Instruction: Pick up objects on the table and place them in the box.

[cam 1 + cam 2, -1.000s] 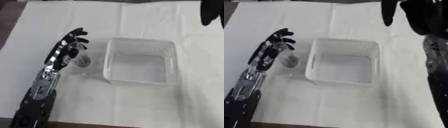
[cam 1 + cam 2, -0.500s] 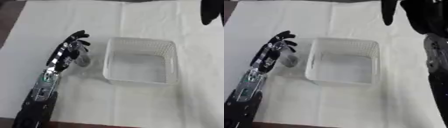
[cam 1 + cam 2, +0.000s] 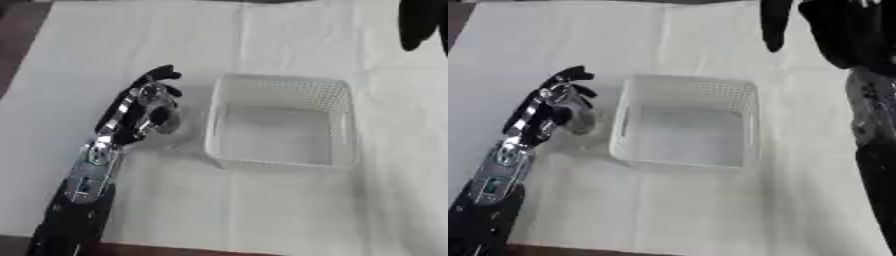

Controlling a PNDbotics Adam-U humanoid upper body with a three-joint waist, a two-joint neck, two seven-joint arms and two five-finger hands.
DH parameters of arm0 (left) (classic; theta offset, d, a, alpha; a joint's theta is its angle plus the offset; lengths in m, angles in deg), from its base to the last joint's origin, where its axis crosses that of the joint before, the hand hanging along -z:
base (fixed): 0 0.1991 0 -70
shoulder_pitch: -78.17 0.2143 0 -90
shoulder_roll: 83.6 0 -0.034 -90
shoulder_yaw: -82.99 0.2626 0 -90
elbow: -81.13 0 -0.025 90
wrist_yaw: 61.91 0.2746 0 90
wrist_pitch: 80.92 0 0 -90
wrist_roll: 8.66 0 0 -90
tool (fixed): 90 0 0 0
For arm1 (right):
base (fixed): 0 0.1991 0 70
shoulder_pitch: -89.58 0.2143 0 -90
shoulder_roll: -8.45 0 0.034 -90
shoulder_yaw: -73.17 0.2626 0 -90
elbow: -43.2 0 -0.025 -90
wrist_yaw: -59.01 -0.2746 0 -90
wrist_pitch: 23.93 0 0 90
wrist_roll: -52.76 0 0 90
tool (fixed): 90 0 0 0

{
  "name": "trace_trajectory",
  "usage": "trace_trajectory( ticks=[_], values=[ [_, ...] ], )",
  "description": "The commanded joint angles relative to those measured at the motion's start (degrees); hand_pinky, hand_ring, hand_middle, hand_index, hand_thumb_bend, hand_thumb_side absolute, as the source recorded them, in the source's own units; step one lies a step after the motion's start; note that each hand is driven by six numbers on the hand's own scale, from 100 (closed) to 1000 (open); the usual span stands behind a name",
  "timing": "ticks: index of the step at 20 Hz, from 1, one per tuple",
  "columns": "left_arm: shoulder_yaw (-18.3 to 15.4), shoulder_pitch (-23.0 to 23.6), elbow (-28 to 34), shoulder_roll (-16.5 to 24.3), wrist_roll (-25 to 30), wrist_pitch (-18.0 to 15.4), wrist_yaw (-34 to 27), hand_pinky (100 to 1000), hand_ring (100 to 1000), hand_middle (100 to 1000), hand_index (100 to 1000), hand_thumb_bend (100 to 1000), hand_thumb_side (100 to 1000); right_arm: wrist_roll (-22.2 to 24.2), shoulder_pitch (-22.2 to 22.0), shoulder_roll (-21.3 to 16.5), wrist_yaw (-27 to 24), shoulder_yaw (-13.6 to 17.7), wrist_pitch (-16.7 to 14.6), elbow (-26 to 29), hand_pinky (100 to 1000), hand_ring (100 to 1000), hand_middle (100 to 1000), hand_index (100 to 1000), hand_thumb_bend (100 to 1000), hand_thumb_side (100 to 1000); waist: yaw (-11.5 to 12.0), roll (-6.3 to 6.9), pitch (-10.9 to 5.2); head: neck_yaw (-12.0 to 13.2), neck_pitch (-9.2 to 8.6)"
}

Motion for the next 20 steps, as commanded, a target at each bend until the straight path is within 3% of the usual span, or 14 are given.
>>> trace_trajectory(
  ticks=[1, 2, 3, 4, 5, 6, 7, 8, 9, 20],
  values=[
    [-0.58, -1.03, 0.29, 0.04, -1.92, 2.36, 2.95, 362, 517, 620, 861, 618, 697, 11.63, 0.54, -1.03, 0.06, 0.14, -11.37, 1.14, 293, 449, 568, 117, 100, 858, -0.09, 0.05, -0.97, -0.12, 0.0],
    [-0.67, -1.34, 0.15, -0.1, -2.78, 3.46, 4.16, 369, 524, 628, 866, 624, 700, 11.63, 0.49, -1.02, 0.08, 0.12, -11.31, 1.15, 293, 450, 568, 118, 100, 858, -0.13, 0.09, -0.97, -0.09, 0.0],
    [-0.75, -1.59, 0.05, -0.32, -3.9, 4.62, 5.19, 268, 439, 518, 745, 477, 636, 11.63, 0.46, -1.02, 0.11, 0.11, -11.26, 1.17, 293, 449, 566, 116, 100, 860, -0.18, 0.12, -0.95, -0.08, 0.0],
    [-0.77, -1.85, -0.05, -0.6, -5.46, 5.89, 5.67, 301, 466, 556, 794, 541, 654, 11.63, 0.45, -1.03, 0.13, 0.11, -11.22, 1.19, 293, 449, 567, 117, 100, 859, -0.25, 0.14, -0.91, -0.07, 0.0],
    [-0.78, -1.99, -0.17, -0.83, -7.15, 7.13, 5.71, 110, 306, 359, 526, 100, 630, 11.63, 0.45, -1.05, 0.16, 0.12, -11.2, 1.2, 292, 448, 565, 115, 100, 864, -0.32, 0.14, -0.87, -0.08, 0.0],
    [-0.8, -2.16, -0.38, -1.1, -9.55, 8.69, 4.92, 129, 320, 376, 549, 100, 626, 11.63, 0.46, -1.08, 0.21, 0.14, -11.2, 1.21, 292, 448, 565, 115, 100, 862, -0.43, 0.13, -0.81, -0.05, 0.0],
    [-0.55, -2.28, -0.44, -1.28, -11.53, 9.93, 3.9, 100, 134, 165, 324, 100, 412, 11.63, 0.48, -1.1, 0.23, 0.16, -11.2, 1.2, 292, 448, 564, 114, 100, 864, -0.51, 0.12, -0.76, -0.03, 0.0],
    [-0.26, -2.39, -0.39, -1.39, -13.15, 10.88, 2.56, 100, 153, 187, 347, 100, 420, 11.63, 0.5, -1.11, 0.26, 0.19, -11.21, 1.19, 292, 448, 564, 114, 100, 864, -0.57, 0.1, -0.72, -0.01, 0.0],
    [0.09, -2.45, -0.26, -1.35, -14.13, 11.48, 1.55, 100, 100, 100, 223, 100, 384, 11.63, 0.51, -1.11, 0.28, 0.21, -11.22, 1.18, 292, 447, 563, 113, 100, 866, -0.6, 0.09, -0.7, 0.01, 0.0],
    [0.6, -4.71, 1.54, 0.67, -12.68, 10.16, -3.49, 100, 100, 100, 206, 100, 429, 11.63, -0.19, -0.47, 0.25, 0.49, -10.53, 0.79, 289, 444, 558, 117, 100, 869, -0.45, 0.22, -1.67, -0.14, 0.0]
  ],
)
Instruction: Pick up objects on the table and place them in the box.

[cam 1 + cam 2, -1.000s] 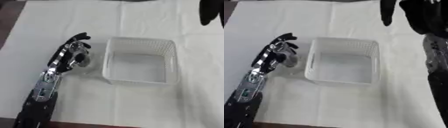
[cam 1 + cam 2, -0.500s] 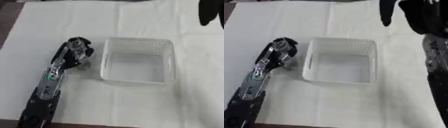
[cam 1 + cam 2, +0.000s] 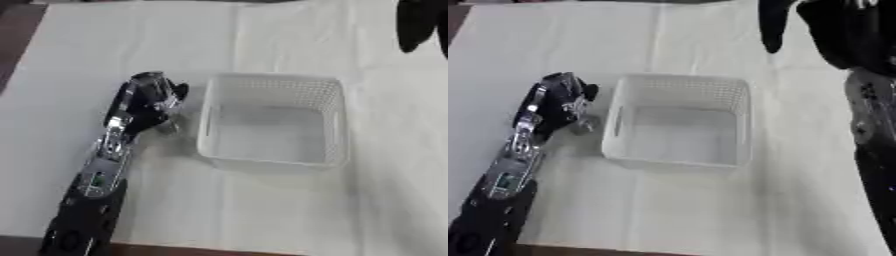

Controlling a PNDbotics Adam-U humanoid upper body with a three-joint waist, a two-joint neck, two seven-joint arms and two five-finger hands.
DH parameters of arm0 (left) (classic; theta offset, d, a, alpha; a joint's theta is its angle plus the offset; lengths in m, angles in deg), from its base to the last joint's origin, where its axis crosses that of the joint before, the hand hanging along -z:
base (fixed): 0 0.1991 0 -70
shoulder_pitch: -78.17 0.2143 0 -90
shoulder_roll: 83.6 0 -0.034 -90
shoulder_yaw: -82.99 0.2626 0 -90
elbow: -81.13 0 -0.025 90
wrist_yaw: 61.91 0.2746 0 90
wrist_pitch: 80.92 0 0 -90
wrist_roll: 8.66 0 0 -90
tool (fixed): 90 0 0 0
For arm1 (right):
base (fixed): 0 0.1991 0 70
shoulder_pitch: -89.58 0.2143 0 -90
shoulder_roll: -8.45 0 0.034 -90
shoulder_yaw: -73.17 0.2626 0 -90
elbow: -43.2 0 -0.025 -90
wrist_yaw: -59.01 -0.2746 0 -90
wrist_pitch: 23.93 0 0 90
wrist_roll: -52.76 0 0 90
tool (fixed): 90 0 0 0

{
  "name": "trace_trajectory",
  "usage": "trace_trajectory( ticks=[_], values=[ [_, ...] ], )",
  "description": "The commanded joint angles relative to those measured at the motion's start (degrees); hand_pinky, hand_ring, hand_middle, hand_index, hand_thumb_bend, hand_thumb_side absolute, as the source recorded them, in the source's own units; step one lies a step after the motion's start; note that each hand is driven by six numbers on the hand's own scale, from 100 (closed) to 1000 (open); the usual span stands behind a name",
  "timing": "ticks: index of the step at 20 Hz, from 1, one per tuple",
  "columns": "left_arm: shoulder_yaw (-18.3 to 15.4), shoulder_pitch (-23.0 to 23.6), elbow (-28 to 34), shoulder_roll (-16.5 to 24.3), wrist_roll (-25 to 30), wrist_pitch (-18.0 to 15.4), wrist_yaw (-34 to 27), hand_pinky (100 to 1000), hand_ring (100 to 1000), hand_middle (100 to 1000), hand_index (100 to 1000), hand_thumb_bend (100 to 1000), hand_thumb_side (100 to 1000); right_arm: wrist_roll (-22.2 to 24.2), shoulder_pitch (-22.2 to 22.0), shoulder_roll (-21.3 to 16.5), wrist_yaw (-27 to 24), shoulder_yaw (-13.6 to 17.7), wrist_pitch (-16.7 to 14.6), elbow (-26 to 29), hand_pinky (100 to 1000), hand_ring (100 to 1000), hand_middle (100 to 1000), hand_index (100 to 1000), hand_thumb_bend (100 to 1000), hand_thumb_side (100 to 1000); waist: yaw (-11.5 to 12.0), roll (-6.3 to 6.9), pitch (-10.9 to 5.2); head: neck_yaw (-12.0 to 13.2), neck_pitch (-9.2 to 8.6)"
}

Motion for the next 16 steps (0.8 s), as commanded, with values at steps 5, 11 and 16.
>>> trace_trajectory(
  ticks=[5, 11, 16],
  values=[
    [0.0, -5.21, 3.45, 5.12, -0.51, 0.08, -6.72, 100, 100, 100, 223, 100, 475, 11.24, -0.13, -0.05, -0.18, 0.47, -10.38, 0.65, 289, 444, 556, 120, 100, 873, -0.17, 0.28, -2.3, -0.18, 0.0],
    [1.61, -9.58, 7.34, 10.26, -0.78, 0.01, -15.78, 100, 100, 100, 257, 100, 495, 11.24, -0.4, 0.32, -0.41, 0.44, -9.95, 0.62, 288, 442, 553, 121, 100, 873, -0.7, 0.49, -2.93, -0.2, 0.0],
    [3.08, -11.71, 9.82, 10.85, 0.3, 0.03, -17.65, 100, 100, 104, 283, 100, 492, 11.24, -0.34, 0.55, -0.51, 0.33, -9.73, 0.67, 288, 442, 552, 120, 100, 874, -0.88, 0.52, -3.08, -0.03, 0.0]
  ],
)
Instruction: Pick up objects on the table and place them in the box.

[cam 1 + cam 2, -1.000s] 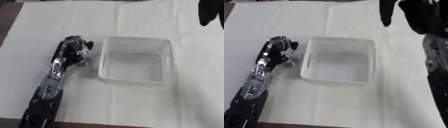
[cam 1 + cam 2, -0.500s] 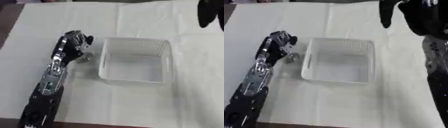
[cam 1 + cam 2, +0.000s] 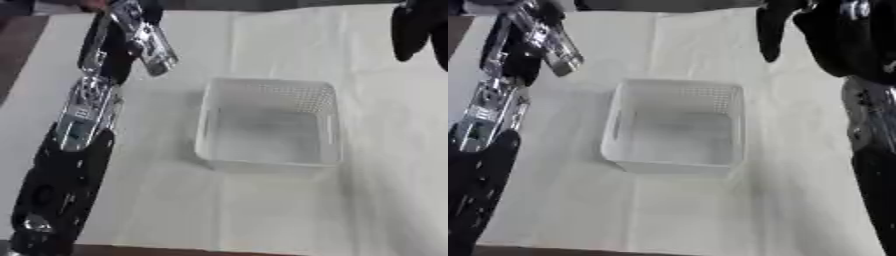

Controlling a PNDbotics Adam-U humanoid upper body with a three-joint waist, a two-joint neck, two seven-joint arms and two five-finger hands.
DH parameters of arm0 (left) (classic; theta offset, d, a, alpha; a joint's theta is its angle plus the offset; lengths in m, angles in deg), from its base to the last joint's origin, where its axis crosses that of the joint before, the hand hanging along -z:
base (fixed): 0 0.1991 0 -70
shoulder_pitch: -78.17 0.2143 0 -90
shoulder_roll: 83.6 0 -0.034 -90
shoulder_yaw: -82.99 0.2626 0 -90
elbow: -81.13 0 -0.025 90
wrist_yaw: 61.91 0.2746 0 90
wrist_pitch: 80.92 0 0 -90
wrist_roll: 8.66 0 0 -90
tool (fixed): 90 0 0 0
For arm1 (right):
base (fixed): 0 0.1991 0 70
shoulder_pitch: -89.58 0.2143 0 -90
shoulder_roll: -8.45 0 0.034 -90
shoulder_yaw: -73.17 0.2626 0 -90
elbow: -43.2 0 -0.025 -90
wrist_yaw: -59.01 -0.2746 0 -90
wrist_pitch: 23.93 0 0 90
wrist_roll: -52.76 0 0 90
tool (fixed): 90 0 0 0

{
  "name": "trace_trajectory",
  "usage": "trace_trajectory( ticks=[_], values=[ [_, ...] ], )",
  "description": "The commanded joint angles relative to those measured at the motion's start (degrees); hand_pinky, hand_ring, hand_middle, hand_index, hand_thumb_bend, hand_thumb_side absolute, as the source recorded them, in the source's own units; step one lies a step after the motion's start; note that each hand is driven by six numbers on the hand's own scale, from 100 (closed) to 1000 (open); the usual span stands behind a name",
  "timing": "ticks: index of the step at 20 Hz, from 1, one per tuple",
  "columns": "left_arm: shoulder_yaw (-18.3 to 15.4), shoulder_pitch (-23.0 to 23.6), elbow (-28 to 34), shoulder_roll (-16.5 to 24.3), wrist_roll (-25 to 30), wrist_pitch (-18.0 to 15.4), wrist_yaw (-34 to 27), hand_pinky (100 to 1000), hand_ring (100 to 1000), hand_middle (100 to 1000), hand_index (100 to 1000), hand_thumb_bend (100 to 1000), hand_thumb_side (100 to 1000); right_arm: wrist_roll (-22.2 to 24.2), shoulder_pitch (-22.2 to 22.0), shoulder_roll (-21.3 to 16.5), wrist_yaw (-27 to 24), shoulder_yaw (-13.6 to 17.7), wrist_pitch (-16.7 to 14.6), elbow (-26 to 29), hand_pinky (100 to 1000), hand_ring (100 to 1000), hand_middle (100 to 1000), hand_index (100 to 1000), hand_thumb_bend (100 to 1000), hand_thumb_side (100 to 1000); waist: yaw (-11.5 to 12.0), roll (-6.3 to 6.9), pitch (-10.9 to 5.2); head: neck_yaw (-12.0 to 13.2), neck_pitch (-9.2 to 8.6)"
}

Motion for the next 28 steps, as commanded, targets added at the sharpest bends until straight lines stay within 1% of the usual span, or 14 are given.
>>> trace_trajectory(
  ticks=[1, 3, 4, 5, 6, 8, 10, 17, 18, 19, 23, 26, 28],
  values=[
    [1.0, -1.53, 2.48, 1.39, 1.21, 0.22, -0.84, 100, 100, 111, 291, 100, 489, 10.61, 0.68, 0.01, -0.28, 0.29, -10.36, 0.7, 288, 442, 552, 120, 100, 874, -0.06, -0.01, -1.49, 0.01, 0.0],
    [1.88, -1.98, 2.91, 1.1, 2.64, 0.43, 0.21, 100, 104, 122, 301, 100, 484, 10.61, 0.78, 0.05, -0.29, 0.25, -10.36, 0.72, 288, 442, 551, 120, 100, 875, -0.16, -0.02, -1.47, -0.01, 0.0],
    [2.54, -2.17, 3.05, 1.13, 3.68, 0.37, 1.11, 100, 134, 150, 330, 100, 466, 10.61, 0.85, 0.07, -0.29, 0.21, -10.37, 0.74, 288, 442, 551, 119, 100, 875, -0.27, -0.01, -1.44, -0.05, 0.0],
    [3.14, -2.32, 3.08, 1.12, 4.82, 0.19, 2.2, 100, 134, 150, 330, 100, 466, 10.61, 0.91, 0.09, -0.28, 0.18, -10.38, 0.74, 288, 442, 551, 119, 100, 875, -0.34, 0.0, -1.42, -0.11, 0.0],
    [4.0, -2.46, 3.06, 1.28, 6.35, -0.13, 3.43, 100, 171, 188, 368, 100, 446, 10.61, 1.0, 0.11, -0.29, 0.15, -10.39, 0.76, 288, 442, 550, 119, 100, 875, -0.48, 0.04, -1.39, -0.22, 0.0],
    [5.4, -2.65, 2.6, 1.44, 9.45, -1.05, 5.6, 100, 183, 204, 384, 100, 438, 10.61, 1.1, 0.1, -0.28, 0.09, -10.4, 0.77, 288, 442, 550, 118, 100, 875, -0.71, 0.14, -1.34, -0.52, 0.0],
    [6.3, -2.82, 1.79, 1.47, 11.4, -1.85, 6.72, 100, 187, 213, 392, 100, 433, 10.61, 1.11, 0.02, -0.22, 0.04, -10.38, 0.76, 288, 441, 550, 117, 100, 875, -0.88, 0.26, -1.3, -0.92, 0.0],
    [9.93, -3.97, -0.22, 1.67, 15.7, -4.78, 9.69, 100, 210, 243, 420, 100, 427, 10.61, 1.21, -0.19, 0.07, -0.33, -10.3, 0.81, 287, 441, 549, 115, 100, 874, -1.53, 0.83, -1.12, -2.21, 0.0],
    [10.55, -4.17, -0.49, 1.85, 16.26, -5.42, 10.37, 100, 217, 250, 427, 100, 380, 10.61, 1.2, -0.25, 0.12, -0.38, -10.27, 0.82, 287, 440, 549, 115, 100, 873, -1.69, 0.95, -1.09, -2.32, 0.0],
    [11.17, -4.36, -0.77, 1.98, 16.81, -6.13, 11.07, 100, 220, 253, 429, 100, 431, 10.61, 1.17, -0.3, 0.18, -0.45, -10.23, 0.82, 287, 440, 549, 115, 100, 873, -1.85, 1.1, -1.06, -2.4, 0.0],
    [12.63, -4.61, -1.68, 1.47, 18.05, -8.76, 13.32, 100, 232, 264, 437, 100, 449, 10.61, 1.03, -0.49, 0.46, -0.68, -10.0, 0.92, 286, 440, 548, 113, 100, 872, -2.44, 1.59, -0.87, -2.97, 0.0],
    [12.98, -4.44, -2.22, 0.8, 18.28, -10.06, 14.74, 100, 240, 272, 444, 100, 463, 10.61, 1.04, -0.59, 0.6, -0.78, -9.9, 0.96, 285, 439, 548, 112, 100, 871, -2.77, 1.83, -0.76, -3.46, 0.0],
    [13.03, -4.11, -2.52, 0.37, 18.15, -10.78, 15.81, 100, 249, 282, 454, 100, 488, 10.61, 1.01, -0.67, 0.68, -0.84, -9.84, 0.99, 285, 439, 548, 111, 100, 870, -2.93, 1.98, -0.68, -3.71, 0.0]
  ],
)
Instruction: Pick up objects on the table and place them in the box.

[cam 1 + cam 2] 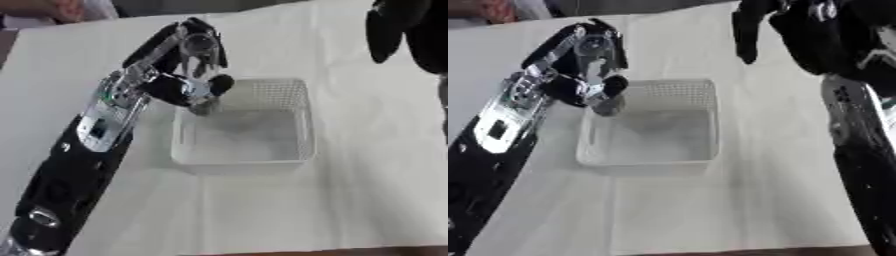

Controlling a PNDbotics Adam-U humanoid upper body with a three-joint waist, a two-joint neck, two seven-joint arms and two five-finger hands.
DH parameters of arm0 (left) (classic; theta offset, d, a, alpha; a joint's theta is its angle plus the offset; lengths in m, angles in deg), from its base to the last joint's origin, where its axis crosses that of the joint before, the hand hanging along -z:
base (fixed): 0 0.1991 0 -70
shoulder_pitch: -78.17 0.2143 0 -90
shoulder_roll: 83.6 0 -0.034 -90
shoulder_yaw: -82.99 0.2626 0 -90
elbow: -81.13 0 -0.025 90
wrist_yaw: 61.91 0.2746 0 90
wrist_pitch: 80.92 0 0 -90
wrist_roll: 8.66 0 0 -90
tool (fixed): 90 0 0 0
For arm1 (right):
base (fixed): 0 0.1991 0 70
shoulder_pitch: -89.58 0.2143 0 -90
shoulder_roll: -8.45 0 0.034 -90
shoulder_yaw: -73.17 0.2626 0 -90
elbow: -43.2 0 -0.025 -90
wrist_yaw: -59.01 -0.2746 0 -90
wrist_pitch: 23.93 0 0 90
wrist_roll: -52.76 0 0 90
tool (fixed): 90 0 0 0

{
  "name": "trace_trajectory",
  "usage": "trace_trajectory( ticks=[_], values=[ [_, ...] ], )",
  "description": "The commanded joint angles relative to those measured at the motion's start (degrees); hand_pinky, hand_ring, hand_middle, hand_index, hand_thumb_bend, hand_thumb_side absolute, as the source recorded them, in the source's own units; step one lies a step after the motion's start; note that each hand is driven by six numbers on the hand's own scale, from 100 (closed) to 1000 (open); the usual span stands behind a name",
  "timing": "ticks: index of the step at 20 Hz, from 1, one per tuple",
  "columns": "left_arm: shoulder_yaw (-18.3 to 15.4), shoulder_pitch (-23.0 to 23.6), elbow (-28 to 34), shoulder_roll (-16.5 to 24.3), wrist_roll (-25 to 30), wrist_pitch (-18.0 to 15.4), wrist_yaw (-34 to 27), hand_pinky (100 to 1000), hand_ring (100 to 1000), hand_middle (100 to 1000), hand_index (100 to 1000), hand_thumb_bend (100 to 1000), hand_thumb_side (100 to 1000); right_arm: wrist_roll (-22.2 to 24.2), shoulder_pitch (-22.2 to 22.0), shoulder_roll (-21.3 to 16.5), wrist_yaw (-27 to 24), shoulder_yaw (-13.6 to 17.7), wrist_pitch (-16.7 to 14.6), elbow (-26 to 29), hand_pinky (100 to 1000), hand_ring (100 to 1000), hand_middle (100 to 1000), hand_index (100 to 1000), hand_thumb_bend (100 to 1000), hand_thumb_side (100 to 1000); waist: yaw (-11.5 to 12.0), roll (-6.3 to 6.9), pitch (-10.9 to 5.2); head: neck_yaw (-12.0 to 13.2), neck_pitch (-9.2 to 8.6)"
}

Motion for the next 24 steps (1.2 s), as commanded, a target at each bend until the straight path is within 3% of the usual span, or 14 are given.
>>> trace_trajectory(
  ticks=[1, 4, 6, 9, 12, 20, 24],
  values=[
    [-0.01, -0.22, 0.33, -0.09, -0.02, -1.54, 1.86, 100, 261, 295, 477, 100, 504, 10.36, 0.98, -0.7, 0.21, -0.02, -10.06, 1.01, 285, 439, 548, 111, 100, 870, -0.02, -0.08, -0.65, -0.8, 0.0],
    [0.03, 1.0, 0.15, 0.4, 0.59, -4.3, 4.52, 119, 327, 358, 550, 100, 550, 10.36, 1.06, -0.81, 0.29, -0.02, -10.12, 1.08, 285, 439, 548, 110, 100, 870, -0.09, -0.12, -0.49, -1.26, 0.0],
    [-0.03, 1.76, -0.12, 1.35, 2.02, -7.34, 7.85, 232, 416, 453, 640, 100, 609, 10.36, 1.18, -0.81, 0.23, 0.03, -10.2, 1.09, 286, 439, 548, 110, 100, 870, -0.13, -0.19, -0.43, -1.48, 0.0],
    [-0.09, 2.58, -1.09, 2.65, 5.57, -11.99, 15.21, 325, 491, 532, 730, 100, 700, 10.36, 1.24, -0.81, 0.22, 0.0, -10.24, 1.11, 286, 439, 549, 110, 100, 870, -0.16, -0.22, -0.37, -1.59, 0.0],
    [-0.5, 3.22, -2.15, 3.11, 6.22, -15.07, 19.04, 328, 499, 542, 761, 100, 742, 10.36, 1.28, -0.86, 0.25, -0.01, -10.3, 1.13, 286, 439, 549, 109, 100, 869, -0.19, -0.25, -0.28, -1.68, 0.0],
    [-1.43, 4.18, -3.11, 3.86, 4.29, -17.31, 20.98, 349, 524, 585, 818, 100, 762, 10.36, 1.49, -1.01, 0.38, -0.21, -10.51, 1.17, 286, 439, 549, 105, 100, 869, -0.04, -0.38, -0.01, -1.65, 0.0],
    [-3.06, 5.27, -1.96, 4.89, 0.06, -16.79, 15.4, 366, 552, 615, 827, 100, 813, 10.36, 1.73, -1.24, 0.34, -0.15, -10.77, 1.14, 287, 440, 549, 105, 100, 869, 0.19, -0.45, 0.09, -1.37, 0.0]
  ],
)
